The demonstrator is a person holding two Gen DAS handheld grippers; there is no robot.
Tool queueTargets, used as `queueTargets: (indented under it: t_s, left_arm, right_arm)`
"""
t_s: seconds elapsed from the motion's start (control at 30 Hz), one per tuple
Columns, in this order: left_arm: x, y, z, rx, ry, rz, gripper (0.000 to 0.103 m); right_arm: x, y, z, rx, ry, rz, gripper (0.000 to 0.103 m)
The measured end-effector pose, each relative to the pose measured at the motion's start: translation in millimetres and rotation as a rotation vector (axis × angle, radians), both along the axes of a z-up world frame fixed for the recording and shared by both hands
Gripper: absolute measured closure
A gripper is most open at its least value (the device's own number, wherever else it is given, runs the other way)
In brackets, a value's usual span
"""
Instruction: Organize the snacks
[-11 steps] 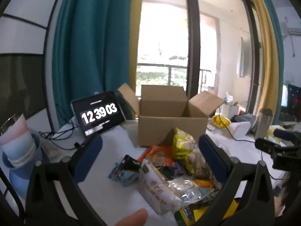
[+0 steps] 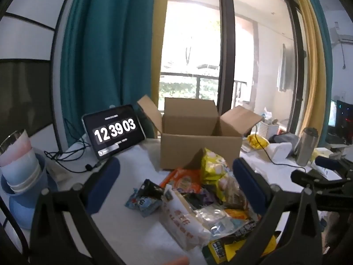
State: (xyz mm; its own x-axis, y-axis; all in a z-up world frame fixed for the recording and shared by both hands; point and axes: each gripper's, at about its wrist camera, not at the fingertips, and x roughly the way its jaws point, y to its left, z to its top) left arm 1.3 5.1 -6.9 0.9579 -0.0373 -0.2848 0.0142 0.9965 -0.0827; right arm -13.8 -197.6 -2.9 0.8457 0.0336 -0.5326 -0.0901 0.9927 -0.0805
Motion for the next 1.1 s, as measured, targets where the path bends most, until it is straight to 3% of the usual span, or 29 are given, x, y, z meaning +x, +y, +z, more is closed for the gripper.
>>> queueTargets:
  t_s: [1.1]
  left_arm:
    - [8.4, -2.9, -3.1, -0.013, 0.029, -0.027, 0.0]
  right_arm:
    - [6.0, -1.2, -5.4, 0.005, 0.018, -0.006, 0.004]
